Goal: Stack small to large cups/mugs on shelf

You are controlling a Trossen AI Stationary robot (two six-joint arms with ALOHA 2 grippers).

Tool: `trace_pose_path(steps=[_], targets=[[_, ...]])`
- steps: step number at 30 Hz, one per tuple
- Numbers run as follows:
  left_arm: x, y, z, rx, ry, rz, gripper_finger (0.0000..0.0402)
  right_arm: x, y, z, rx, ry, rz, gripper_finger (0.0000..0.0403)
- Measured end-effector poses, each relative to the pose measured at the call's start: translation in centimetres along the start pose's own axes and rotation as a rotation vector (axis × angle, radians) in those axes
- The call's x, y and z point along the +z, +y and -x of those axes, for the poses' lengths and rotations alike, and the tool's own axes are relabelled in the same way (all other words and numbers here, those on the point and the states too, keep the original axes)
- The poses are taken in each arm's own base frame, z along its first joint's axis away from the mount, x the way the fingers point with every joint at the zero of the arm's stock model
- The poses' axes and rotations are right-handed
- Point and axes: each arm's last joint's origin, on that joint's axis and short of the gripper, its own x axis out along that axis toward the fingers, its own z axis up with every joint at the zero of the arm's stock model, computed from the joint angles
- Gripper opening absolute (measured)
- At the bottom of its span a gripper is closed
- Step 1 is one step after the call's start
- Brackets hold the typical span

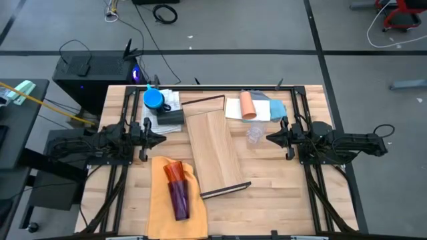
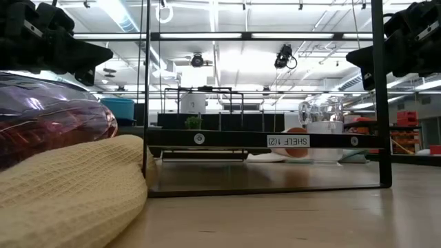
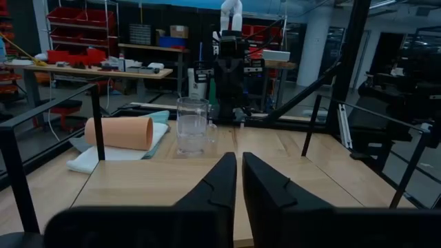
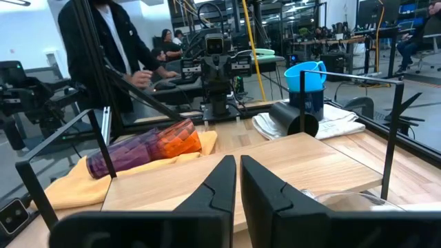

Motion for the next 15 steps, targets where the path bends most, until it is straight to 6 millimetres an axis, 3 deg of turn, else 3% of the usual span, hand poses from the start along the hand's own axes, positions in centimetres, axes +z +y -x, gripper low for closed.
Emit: trace_pose_path(steps=[15], targets=[[0.00,0.00,0.00,0.000,0.000,0.000,0.0039,0.00,0.00,0.00,0.000,0.000,0.000,0.0029]])
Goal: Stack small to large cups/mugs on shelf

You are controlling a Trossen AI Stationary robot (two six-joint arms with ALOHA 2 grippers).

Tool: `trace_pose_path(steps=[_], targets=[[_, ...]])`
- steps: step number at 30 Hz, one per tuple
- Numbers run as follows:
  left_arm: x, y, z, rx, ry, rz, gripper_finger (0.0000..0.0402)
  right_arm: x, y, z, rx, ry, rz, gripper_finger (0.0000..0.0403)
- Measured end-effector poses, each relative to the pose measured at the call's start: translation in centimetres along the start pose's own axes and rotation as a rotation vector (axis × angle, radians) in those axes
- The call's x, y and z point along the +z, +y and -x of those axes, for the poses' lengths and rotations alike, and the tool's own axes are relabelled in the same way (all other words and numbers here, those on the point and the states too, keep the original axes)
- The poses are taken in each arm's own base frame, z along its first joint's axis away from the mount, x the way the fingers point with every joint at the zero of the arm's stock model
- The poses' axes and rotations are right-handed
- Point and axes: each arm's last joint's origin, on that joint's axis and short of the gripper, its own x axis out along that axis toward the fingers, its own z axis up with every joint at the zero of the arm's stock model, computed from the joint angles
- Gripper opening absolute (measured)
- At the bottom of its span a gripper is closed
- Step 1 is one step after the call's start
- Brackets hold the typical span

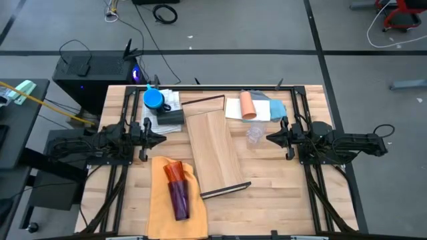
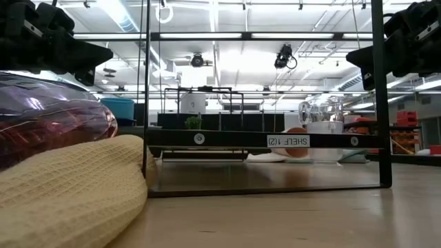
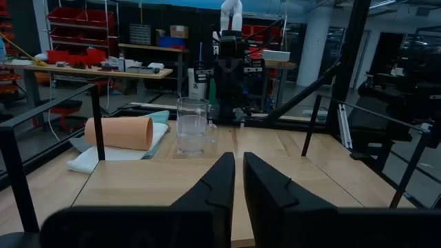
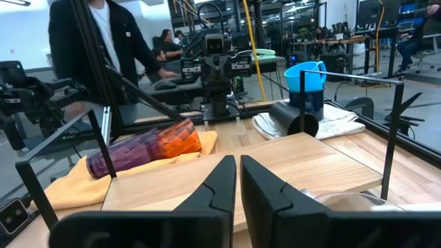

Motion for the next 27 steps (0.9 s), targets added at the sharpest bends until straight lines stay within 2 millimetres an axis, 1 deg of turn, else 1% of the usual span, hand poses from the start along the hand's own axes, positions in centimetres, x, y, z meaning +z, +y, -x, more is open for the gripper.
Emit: trace_pose_path(steps=[8,18,27], targets=[[0.00,0.00,0.00,0.000,0.000,0.000,0.0028,0.00,0.00,0.00,0.000,0.000,0.000,0.0029],[-0.01,0.00,0.00,0.000,0.000,0.000,0.0040,0.01,0.00,0.00,0.000,0.000,0.000,0.0029],[0.00,0.00,0.00,0.000,0.000,0.000,0.0030,0.00,0.00,0.00,0.000,0.000,0.000,0.0029]])
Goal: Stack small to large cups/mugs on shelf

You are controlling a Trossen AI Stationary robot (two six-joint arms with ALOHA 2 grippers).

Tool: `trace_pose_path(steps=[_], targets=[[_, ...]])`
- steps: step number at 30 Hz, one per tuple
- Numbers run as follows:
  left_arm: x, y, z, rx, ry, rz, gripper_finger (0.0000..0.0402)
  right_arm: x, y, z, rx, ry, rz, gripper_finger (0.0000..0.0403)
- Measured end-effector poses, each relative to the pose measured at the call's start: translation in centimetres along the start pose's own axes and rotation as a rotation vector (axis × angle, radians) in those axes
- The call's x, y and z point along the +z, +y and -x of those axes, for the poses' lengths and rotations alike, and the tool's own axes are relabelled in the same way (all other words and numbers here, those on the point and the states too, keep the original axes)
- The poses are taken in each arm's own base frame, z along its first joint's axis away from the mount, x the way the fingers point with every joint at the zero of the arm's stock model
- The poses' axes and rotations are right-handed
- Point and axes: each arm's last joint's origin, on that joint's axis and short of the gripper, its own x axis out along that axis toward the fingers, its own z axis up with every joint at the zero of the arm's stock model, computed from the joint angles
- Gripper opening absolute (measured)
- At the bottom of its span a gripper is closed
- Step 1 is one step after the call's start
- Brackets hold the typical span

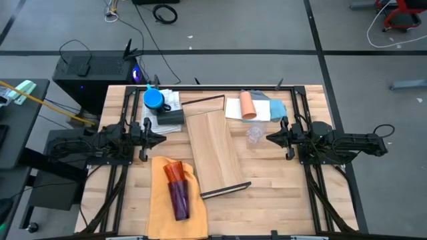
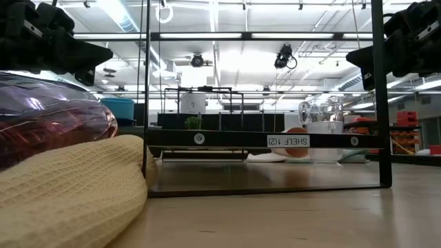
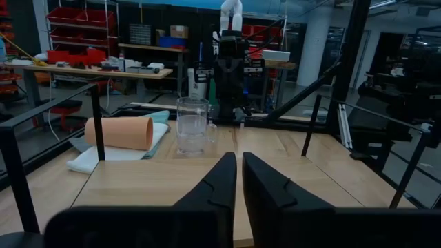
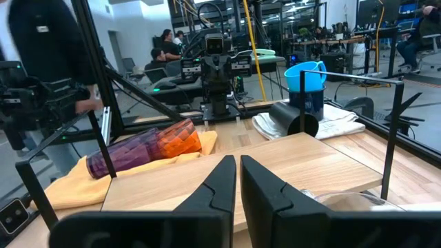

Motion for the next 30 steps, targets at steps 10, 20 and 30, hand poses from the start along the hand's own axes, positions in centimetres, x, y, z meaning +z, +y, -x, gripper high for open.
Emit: trace_pose_path(steps=[10,20,30], targets=[[-0.01,0.00,0.00,0.000,0.000,0.000,0.0038,0.01,0.00,0.00,0.000,0.000,0.000,0.0029],[-0.01,0.00,0.00,0.000,0.000,0.000,0.0032,0.00,0.00,0.00,0.000,0.000,0.000,0.0029],[-0.01,0.00,0.00,0.000,0.000,0.000,0.0036,0.00,0.00,0.00,0.000,0.000,0.000,0.0029]])
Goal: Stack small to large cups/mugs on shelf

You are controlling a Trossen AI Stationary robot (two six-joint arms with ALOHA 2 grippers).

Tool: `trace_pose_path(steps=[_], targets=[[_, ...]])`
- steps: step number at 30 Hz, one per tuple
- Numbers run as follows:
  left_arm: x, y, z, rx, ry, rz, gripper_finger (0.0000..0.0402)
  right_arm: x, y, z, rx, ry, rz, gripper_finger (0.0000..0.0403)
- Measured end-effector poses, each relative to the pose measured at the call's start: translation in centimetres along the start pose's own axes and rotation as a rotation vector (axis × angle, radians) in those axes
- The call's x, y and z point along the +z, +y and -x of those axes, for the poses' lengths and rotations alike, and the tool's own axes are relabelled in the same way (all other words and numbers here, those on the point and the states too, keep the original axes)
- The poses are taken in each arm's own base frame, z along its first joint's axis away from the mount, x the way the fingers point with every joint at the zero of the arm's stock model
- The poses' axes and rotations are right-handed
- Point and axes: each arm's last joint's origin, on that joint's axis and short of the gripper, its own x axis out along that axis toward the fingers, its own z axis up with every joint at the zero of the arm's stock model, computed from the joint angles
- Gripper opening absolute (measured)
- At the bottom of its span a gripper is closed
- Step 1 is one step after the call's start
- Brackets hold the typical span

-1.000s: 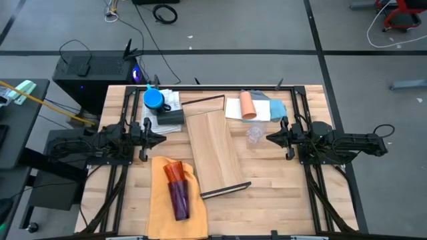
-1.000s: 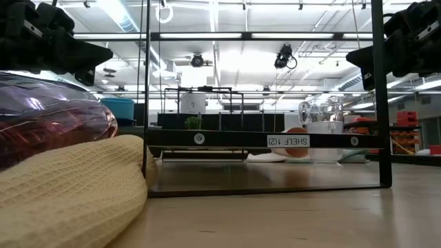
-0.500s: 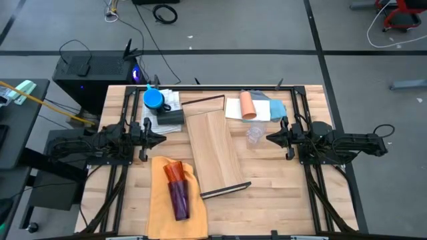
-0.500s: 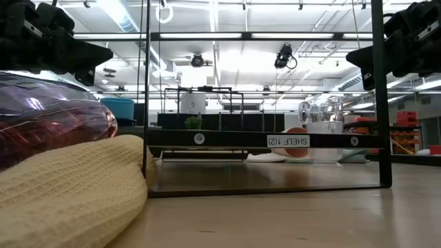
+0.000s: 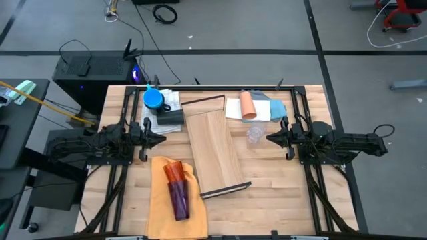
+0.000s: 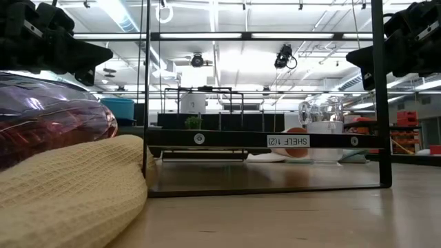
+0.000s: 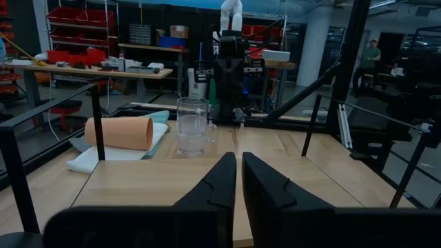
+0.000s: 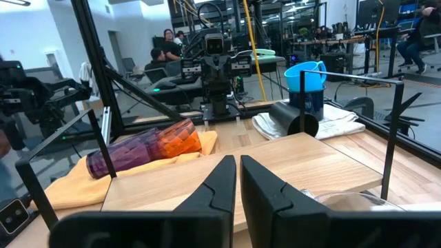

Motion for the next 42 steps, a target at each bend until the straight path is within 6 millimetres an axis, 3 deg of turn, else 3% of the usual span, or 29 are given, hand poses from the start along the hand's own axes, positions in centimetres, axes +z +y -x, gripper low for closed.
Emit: trace_pose_path(steps=[42], targets=[[0.00,0.00,0.00,0.000,0.000,0.000,0.0036,0.00,0.00,0.00,0.000,0.000,0.000,0.0029]])
